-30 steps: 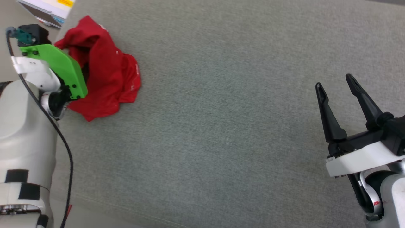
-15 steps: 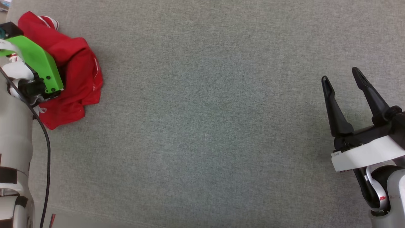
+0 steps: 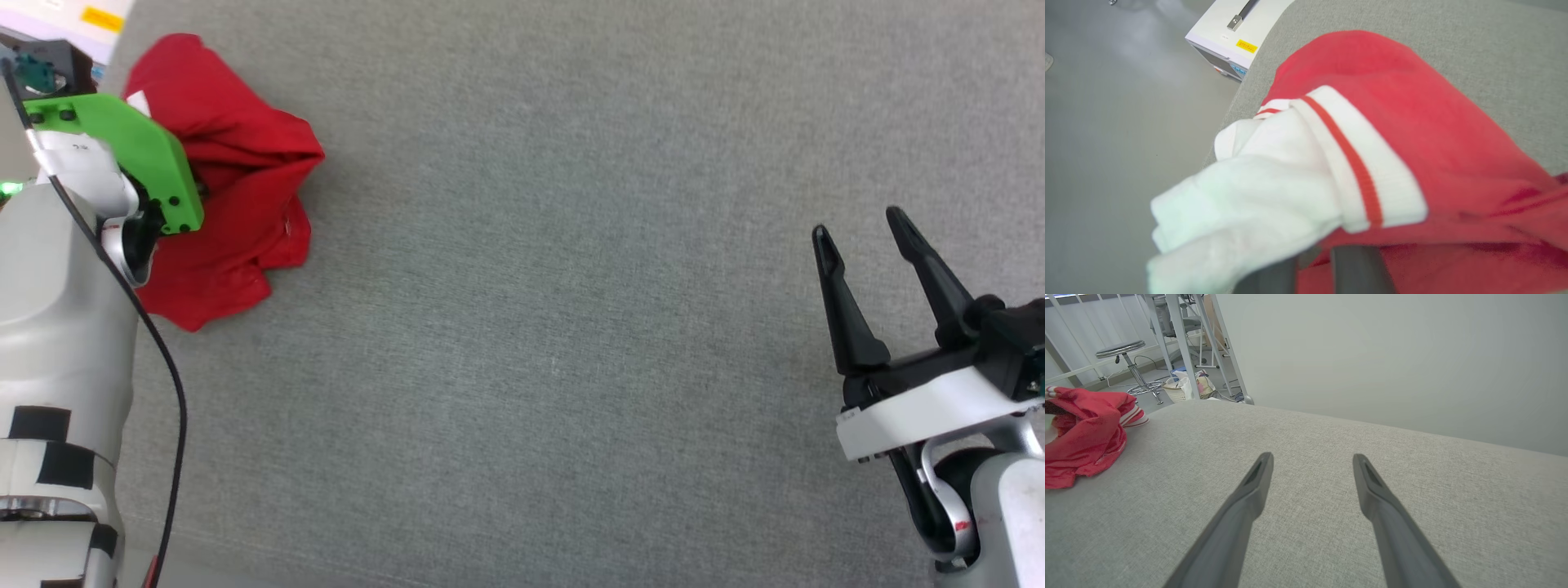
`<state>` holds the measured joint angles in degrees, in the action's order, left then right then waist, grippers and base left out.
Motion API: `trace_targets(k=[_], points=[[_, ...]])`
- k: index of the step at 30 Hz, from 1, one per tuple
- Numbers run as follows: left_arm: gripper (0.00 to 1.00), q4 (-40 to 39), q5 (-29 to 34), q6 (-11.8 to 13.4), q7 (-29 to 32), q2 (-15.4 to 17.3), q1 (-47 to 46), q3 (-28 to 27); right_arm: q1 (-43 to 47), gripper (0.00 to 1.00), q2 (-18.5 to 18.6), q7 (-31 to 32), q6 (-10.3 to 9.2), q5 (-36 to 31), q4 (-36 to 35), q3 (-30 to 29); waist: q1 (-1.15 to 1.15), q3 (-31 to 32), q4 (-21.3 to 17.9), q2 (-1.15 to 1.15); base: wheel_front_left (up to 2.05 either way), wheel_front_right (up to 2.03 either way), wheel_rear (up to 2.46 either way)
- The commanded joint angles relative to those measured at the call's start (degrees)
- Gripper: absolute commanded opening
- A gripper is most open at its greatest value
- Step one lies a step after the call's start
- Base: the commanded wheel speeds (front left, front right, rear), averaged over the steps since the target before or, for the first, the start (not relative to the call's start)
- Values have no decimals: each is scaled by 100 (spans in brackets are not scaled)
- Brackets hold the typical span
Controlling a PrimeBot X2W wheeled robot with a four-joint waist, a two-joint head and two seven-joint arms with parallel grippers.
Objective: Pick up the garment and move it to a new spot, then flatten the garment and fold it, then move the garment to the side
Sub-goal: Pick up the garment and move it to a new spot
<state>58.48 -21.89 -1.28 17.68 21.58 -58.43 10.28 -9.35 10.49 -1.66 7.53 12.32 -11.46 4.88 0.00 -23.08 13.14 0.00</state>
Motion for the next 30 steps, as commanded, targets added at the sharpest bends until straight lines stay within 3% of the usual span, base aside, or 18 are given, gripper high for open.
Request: trace_targets(k=[1,11,19,30], points=[[0,-70,87,-18,-222,-60,-9,58,123,100,-34,-50,-4,-64,50,-64,0,584,264,0,0,0,0],[0,-367,448,-191,-1302,-499,158,614,494,100,-334,-151,-4,-337,300,-227,0,1520,93,0,0,0,0],[0,-679,342,-443,-1605,-1002,684,943,734,100,-388,-94,-4,-469,294,-541,0,1912,-466,0,0,0,0],[0,-1557,37,-615,-1701,-1607,1920,2004,1049,100,-577,113,-4,-611,-79,-1185,0,1891,-1398,0,0,0,0]])
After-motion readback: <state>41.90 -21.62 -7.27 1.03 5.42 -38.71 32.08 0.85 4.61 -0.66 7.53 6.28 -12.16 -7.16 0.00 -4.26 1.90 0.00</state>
